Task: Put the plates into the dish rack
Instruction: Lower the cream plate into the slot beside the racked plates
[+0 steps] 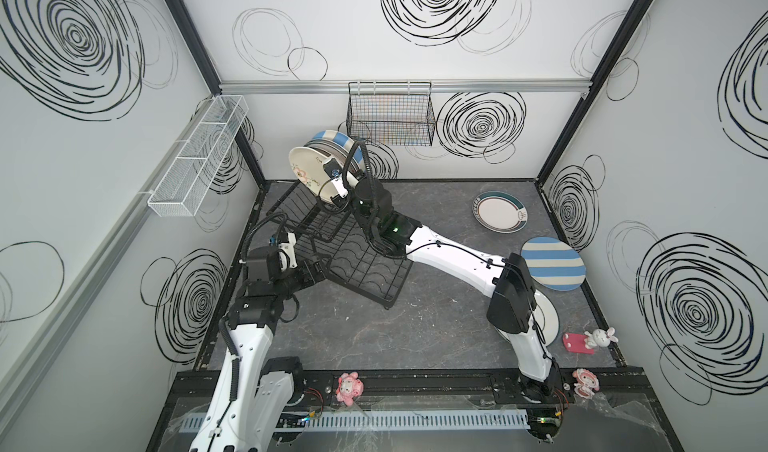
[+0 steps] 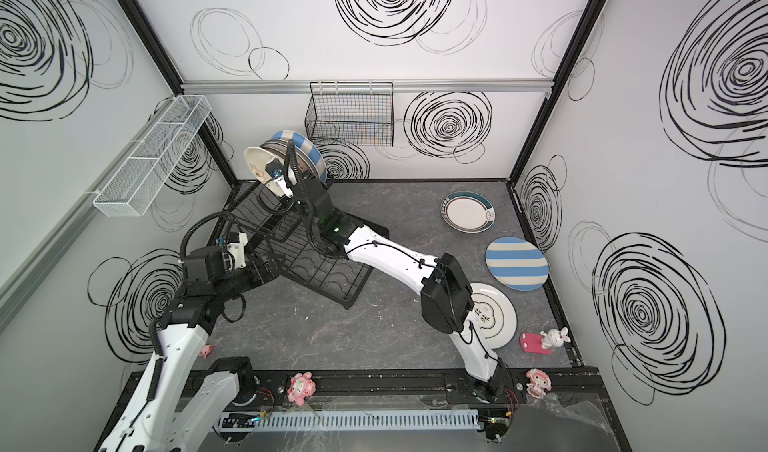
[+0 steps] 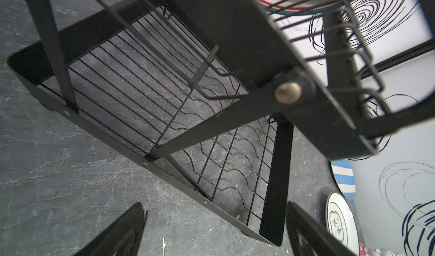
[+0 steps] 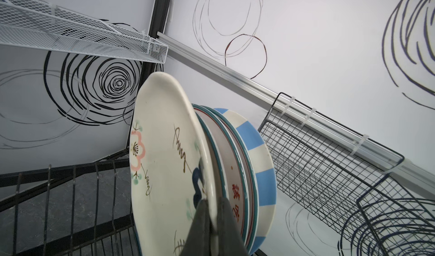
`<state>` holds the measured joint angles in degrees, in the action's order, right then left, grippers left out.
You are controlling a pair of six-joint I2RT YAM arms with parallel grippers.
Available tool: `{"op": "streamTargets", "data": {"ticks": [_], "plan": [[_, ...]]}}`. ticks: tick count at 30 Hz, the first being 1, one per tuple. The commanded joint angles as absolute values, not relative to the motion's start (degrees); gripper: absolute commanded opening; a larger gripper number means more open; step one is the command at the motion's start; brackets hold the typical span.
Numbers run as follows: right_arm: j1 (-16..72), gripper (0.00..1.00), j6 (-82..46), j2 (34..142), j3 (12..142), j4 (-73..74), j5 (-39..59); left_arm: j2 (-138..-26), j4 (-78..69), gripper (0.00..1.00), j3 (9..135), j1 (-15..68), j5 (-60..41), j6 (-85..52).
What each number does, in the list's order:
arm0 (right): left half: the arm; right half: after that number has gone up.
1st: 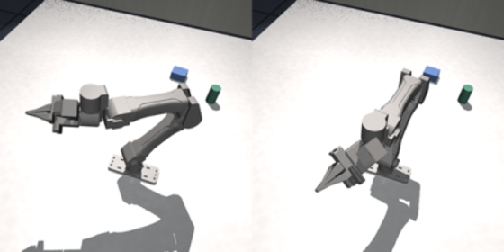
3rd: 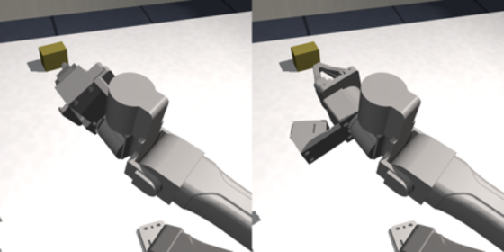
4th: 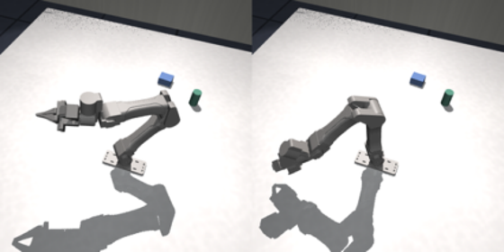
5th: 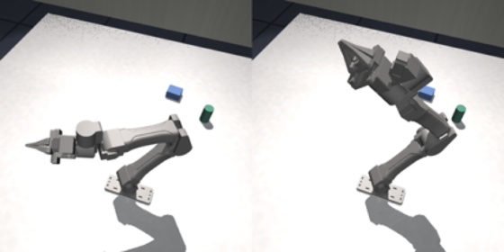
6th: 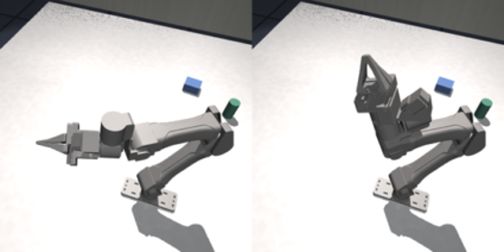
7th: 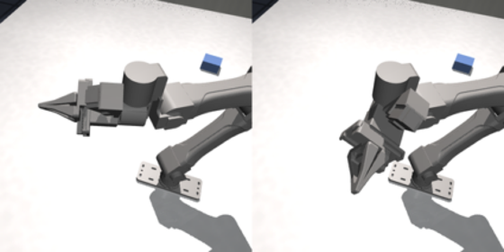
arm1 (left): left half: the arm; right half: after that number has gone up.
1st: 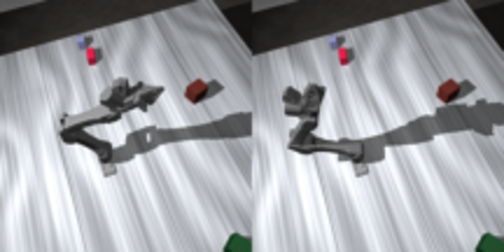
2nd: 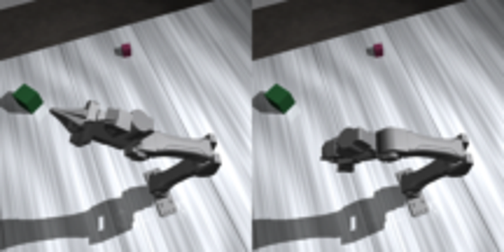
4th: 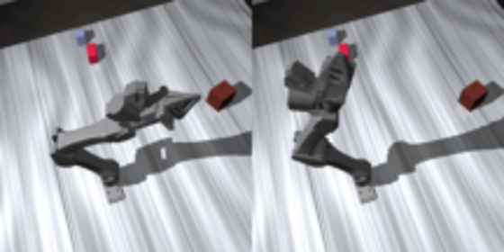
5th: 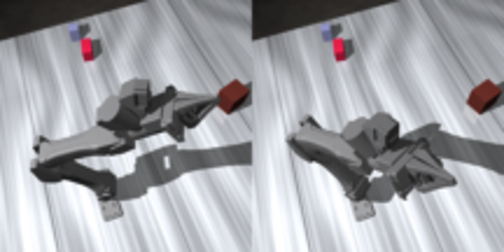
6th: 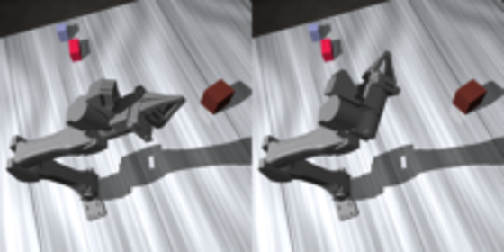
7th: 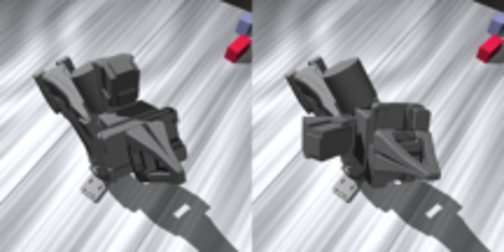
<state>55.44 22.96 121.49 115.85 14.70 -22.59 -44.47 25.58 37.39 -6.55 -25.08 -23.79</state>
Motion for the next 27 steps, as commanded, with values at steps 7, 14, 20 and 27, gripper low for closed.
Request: {"op": "streamTargets", "data": {"ticks": [7, 14, 20, 27], "plan": [[54.7, 0.0, 21.6, 123.0, 121.5, 19.4, -23.5, -44.3, 23.7, 0.96, 36.9, -7.1, -25.8, -23.4], [54.6, 0.06, 21.0, 123.6, 121.9, 18.3, -24.3, -44.3, 23.6, 0.96, 36.9, -7.1, -25.8, -23.4], [54.6, 0.31, 20.9, 123.1, 121.8, 17.5, -24.7, -44.0, 23.8, 0.96, 37.0, -7.1, -25.8, -23.4], [55.3, 0.45, 21.0, 121.7, 122.0, 16.6, -24.7, -43.4, 24.1, 0.96, 37.5, -7.1, -25.8, -23.2]]}}
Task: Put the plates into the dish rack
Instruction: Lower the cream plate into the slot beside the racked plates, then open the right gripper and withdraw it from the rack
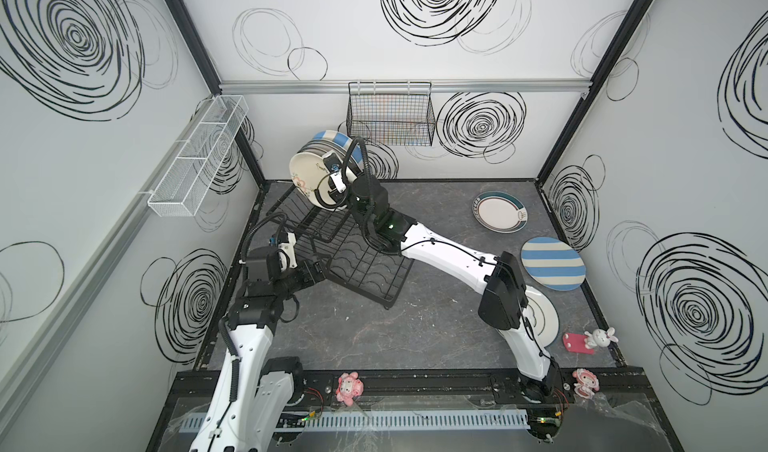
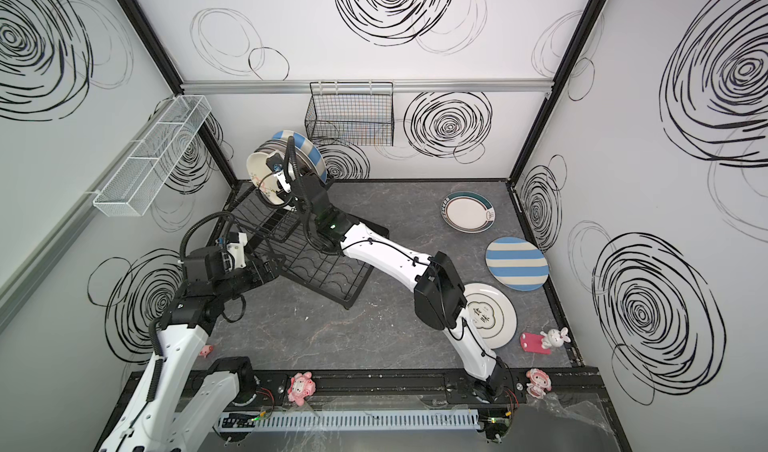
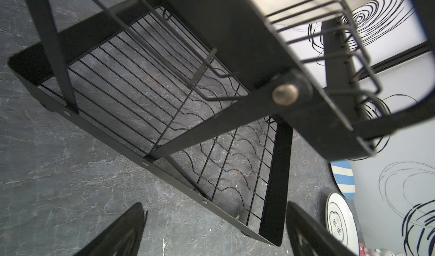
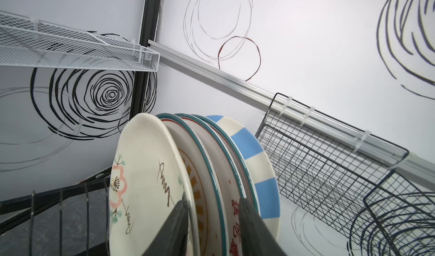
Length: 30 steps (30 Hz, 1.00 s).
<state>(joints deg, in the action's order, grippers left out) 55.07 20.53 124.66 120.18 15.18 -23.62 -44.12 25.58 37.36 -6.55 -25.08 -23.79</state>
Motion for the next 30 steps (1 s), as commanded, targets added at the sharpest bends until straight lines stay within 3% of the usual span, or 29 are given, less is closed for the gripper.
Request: {"op": "streamTargets", "data": {"ticks": [1, 14, 22, 26, 30], "plan": [[55.4, 0.47, 21.0, 121.3, 121.9, 16.3, -24.6, -43.3, 24.2, 0.96, 37.7, -7.1, -25.8, -23.2], [57.7, 0.6, 17.0, 111.5, 116.9, 8.9, -22.6, -41.1, 27.8, 0.96, 39.7, -5.4, -23.0, -23.6], [57.4, 0.62, 12.6, 99.2, 101.3, 8.3, -22.8, -38.3, 32.0, 0.96, 40.9, -1.5, -18.8, -26.3], [55.4, 0.64, 5.6, 90.4, 90.4, 5.2, -20.5, -36.1, 32.8, 0.96, 40.8, 4.5, -14.7, -30.6], [48.0, 0.67, -6.2, 81.4, 80.4, -0.7, -10.9, -34.9, 29.6, 0.96, 39.2, 15.7, -10.7, -36.8]]}}
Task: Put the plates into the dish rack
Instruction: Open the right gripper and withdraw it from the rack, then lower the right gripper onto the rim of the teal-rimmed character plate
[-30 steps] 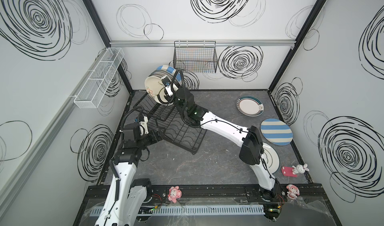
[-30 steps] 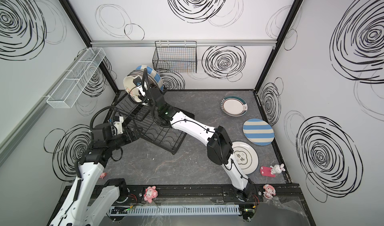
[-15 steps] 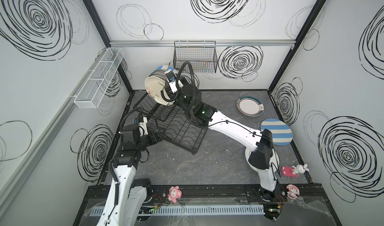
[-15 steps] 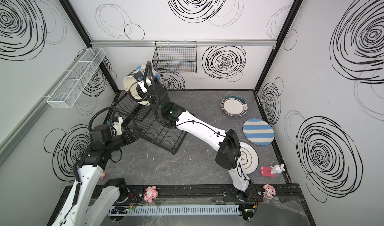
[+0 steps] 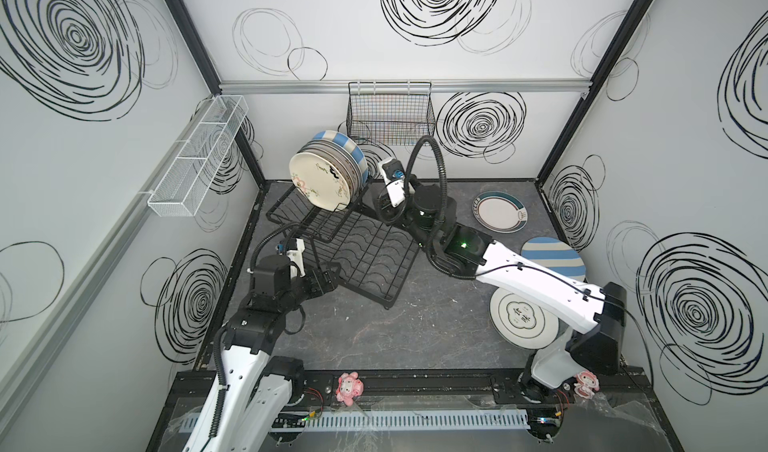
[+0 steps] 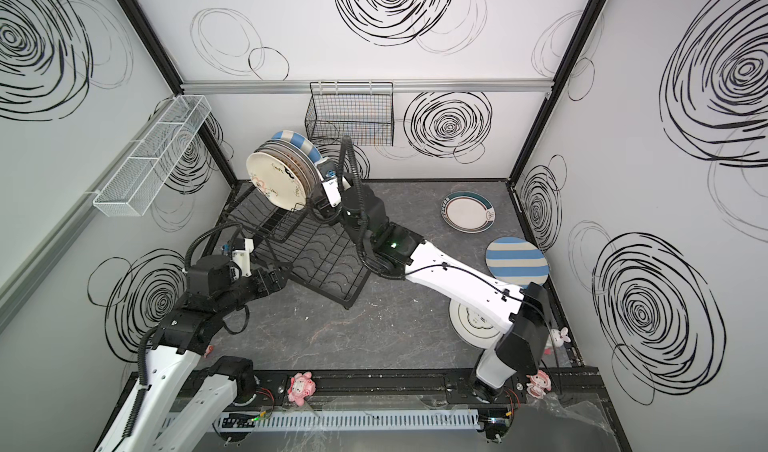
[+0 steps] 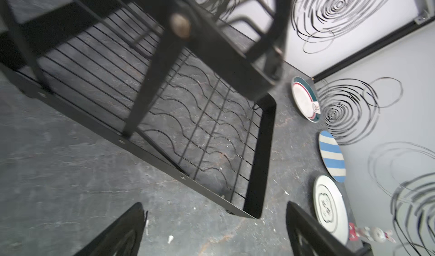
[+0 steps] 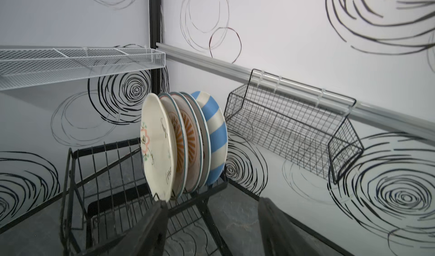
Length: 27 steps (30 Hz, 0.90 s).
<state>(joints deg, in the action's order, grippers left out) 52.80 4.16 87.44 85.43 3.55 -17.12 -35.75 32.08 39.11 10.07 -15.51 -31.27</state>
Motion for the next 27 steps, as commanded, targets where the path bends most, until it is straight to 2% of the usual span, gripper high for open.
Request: {"op": "streamTargets", "data": {"ticks": [1, 6, 12, 21, 24, 27], "plan": [[46.4, 0.67, -7.8, 79.1, 77.2, -0.8, -9.2, -35.2, 29.6, 0.96, 39.3, 18.7, -8.2, -37.5], [41.4, 0.68, -12.3, 69.9, 66.4, -5.8, -6.3, -39.3, 25.7, 0.96, 39.0, 34.0, 2.7, -39.8], [39.9, 0.71, -16.8, 61.8, 57.5, -15.2, -7.9, -49.8, 11.2, 0.96, 38.9, 46.2, 3.8, -38.5], [39.1, 0.73, -26.7, 56.5, 46.8, -30.1, -14.4, -58.5, 1.2, 0.96, 39.2, 48.1, 0.5, -37.3], [37.0, 0.74, -30.4, 56.2, 44.3, -32.1, -13.5, -59.2, -1.4, 0.96, 37.7, 48.3, -0.5, -37.5], [34.1, 0.74, -31.9, 55.9, 41.5, -31.3, -8.4, -60.7, -3.5, 0.96, 36.8, 48.3, -1.7, -37.6]]}}
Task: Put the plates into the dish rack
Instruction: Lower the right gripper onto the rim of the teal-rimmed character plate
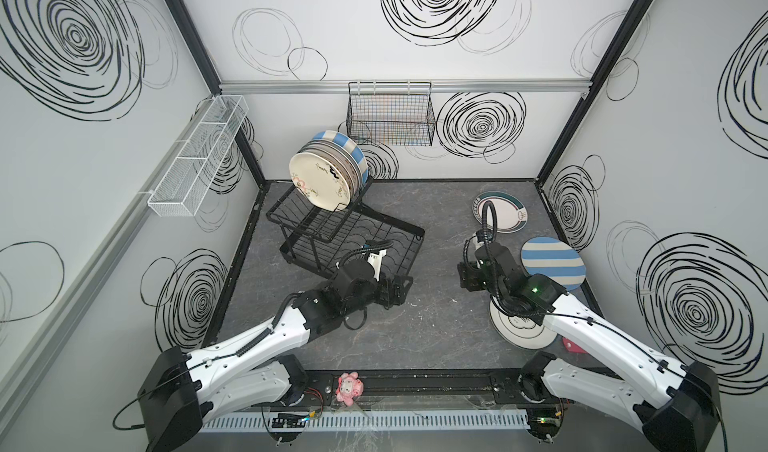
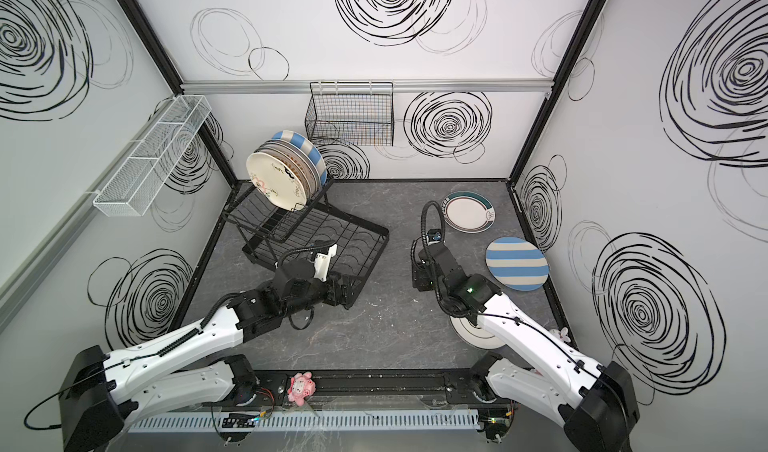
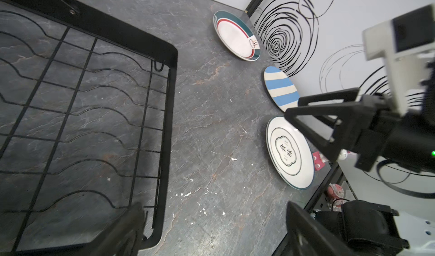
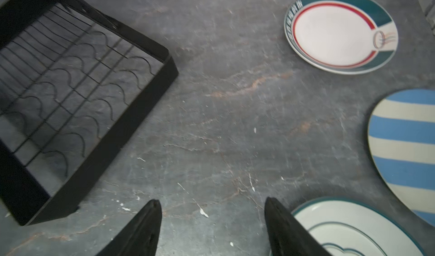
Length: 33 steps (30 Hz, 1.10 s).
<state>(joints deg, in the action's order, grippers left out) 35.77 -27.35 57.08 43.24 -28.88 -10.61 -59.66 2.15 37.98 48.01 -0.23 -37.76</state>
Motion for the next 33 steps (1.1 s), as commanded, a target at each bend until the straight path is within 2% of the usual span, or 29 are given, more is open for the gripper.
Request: {"op": "streamTargets", "data": {"ticks": [1, 8, 28, 33], "plan": [[33.2, 0.75, -32.4, 55.5, 40.6, -31.1, -7.0, -61.3, -4.1, 0.96, 36.7, 48.3, -2.2, -37.5], [26.9, 0.76, -34.4, 55.7, 36.1, -32.3, -4.3, -62.5, -4.8, 0.96, 36.4, 48.2, -3.7, -36.1], [25.5, 0.8, -44.9, 67.6, 35.1, -37.7, -4.5, -63.6, -3.8, 0.96, 36.6, 45.1, -8.3, -33.9], [25.4, 0.8, -47.0, 66.2, 32.0, -33.8, -3.8, -63.3, -3.5, 0.96, 36.3, 44.4, -8.6, -33.5]]}}
